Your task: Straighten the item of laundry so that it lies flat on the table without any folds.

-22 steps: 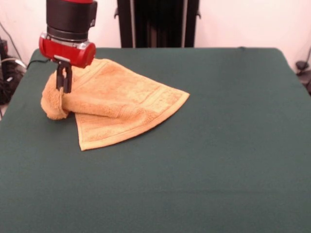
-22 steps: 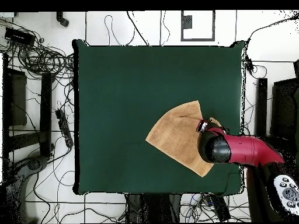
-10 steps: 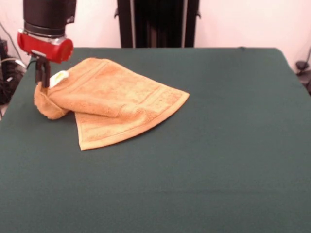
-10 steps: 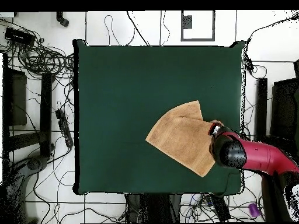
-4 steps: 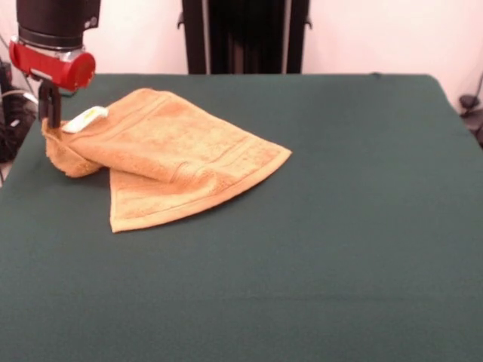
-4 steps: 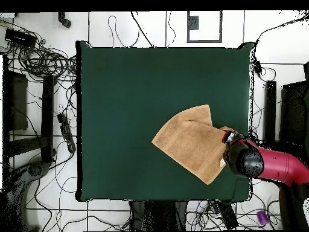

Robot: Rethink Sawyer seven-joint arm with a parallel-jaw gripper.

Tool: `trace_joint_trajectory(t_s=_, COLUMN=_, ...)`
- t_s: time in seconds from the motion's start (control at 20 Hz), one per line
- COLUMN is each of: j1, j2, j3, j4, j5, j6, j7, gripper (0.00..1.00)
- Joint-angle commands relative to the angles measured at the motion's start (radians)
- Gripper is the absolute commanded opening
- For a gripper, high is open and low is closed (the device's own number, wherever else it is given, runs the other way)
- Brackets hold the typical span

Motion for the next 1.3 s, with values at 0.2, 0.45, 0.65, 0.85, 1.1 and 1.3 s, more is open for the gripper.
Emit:
trace_joint_trajectory(t_s=0.2, j1=0.002, j2=0.020, j3=0.169, j4=0.022, j5=-0.054, j6=0.142, j7=-0.249, gripper=0.00)
trace_joint_trajectory(t_s=0.45, j1=-0.056, j2=0.027, j3=0.240, j4=0.041, j5=-0.048, j6=0.154, j7=-0.314, gripper=0.00)
trace_joint_trajectory(t_s=0.65, j1=-0.143, j2=0.055, j3=0.347, j4=0.062, j5=-0.026, j6=0.195, j7=-0.416, gripper=0.00)
trace_joint_trajectory(t_s=0.85, j1=-0.192, j2=0.073, j3=0.407, j4=0.071, j5=-0.028, j6=0.230, j7=-0.446, gripper=0.00)
trace_joint_trajectory(t_s=1.1, j1=-0.254, j2=0.099, j3=0.477, j4=0.081, j5=-0.031, j6=0.267, j7=-0.495, gripper=0.00)
trace_joint_trajectory(t_s=1.3, j1=-0.306, j2=0.129, j3=0.533, j4=0.088, j5=-0.020, j6=0.296, j7=-0.548, gripper=0.00)
